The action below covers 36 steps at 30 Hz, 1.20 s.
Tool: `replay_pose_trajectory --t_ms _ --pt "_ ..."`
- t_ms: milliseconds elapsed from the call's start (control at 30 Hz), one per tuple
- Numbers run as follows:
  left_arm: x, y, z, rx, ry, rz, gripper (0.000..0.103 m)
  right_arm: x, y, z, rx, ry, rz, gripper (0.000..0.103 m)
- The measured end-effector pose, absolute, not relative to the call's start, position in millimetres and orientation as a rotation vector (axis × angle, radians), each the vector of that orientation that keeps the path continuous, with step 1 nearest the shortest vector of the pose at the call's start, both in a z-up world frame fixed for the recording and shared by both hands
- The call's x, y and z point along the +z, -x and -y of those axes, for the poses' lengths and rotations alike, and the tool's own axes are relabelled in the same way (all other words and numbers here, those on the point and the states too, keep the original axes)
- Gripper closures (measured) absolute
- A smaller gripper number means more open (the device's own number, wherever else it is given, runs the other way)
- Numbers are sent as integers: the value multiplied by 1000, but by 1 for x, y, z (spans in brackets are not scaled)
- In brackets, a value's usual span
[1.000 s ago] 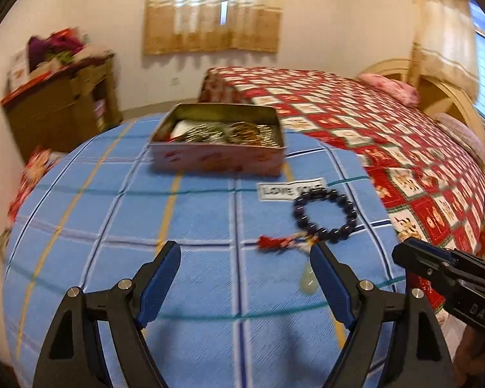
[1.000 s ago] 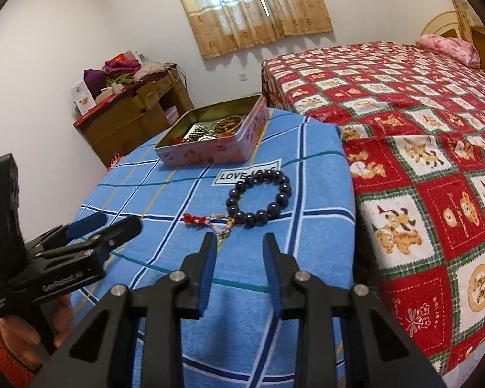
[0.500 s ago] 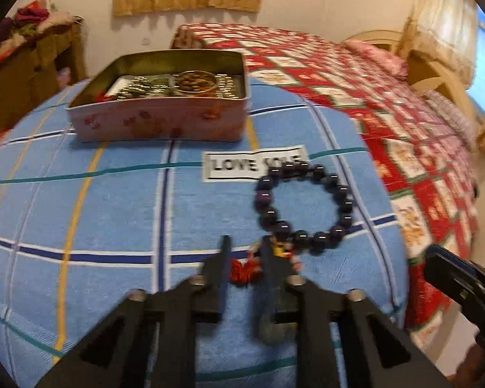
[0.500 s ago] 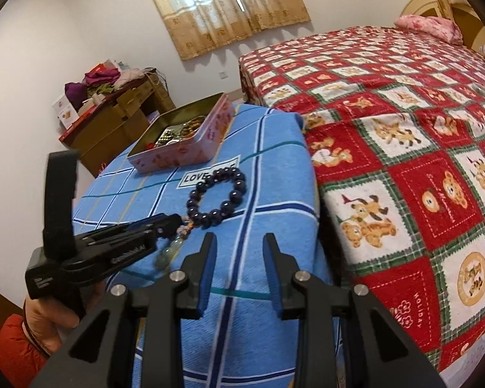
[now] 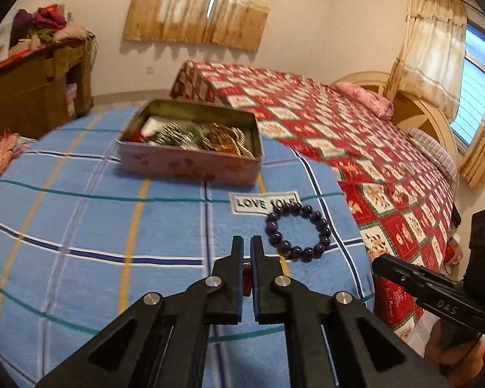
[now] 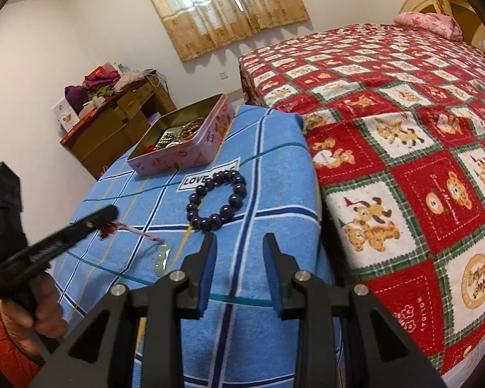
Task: Organize jewelry
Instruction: 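Grasp the red tassel with the left tool while the right tool grasps the dark beads, then carry the dark bead bracelet over the tin and open both tools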
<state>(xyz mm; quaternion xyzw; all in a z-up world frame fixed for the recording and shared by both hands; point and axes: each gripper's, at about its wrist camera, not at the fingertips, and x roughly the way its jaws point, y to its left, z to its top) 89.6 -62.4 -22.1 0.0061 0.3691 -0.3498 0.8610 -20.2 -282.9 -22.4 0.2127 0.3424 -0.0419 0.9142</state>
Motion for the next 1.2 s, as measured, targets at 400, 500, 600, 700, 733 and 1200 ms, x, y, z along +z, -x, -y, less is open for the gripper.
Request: replay_pose_trajectory --t_ms 400,500,600,700,733,1200 --pt "30 -76 21 -681 72 -632 100 -18 -32 272 -102 -317 -728 70" --pt "42 -73 16 -674 68 -596 100 -26 -50 271 -119 -259 -773 70" --pt "49 -75 11 -661 77 -576 100 -34 -64 267 -138 -208 -818 70" --pt "51 -77 8 -647 88 -566 100 -41 -71 263 -152 -155 -850 70" --pt "51 -78 7 -644 88 -565 100 -42 -72 260 -151 -125 -863 70" --pt "58 -87 10 -624 69 -551 100 10 -53 257 -66 -209 -714 87"
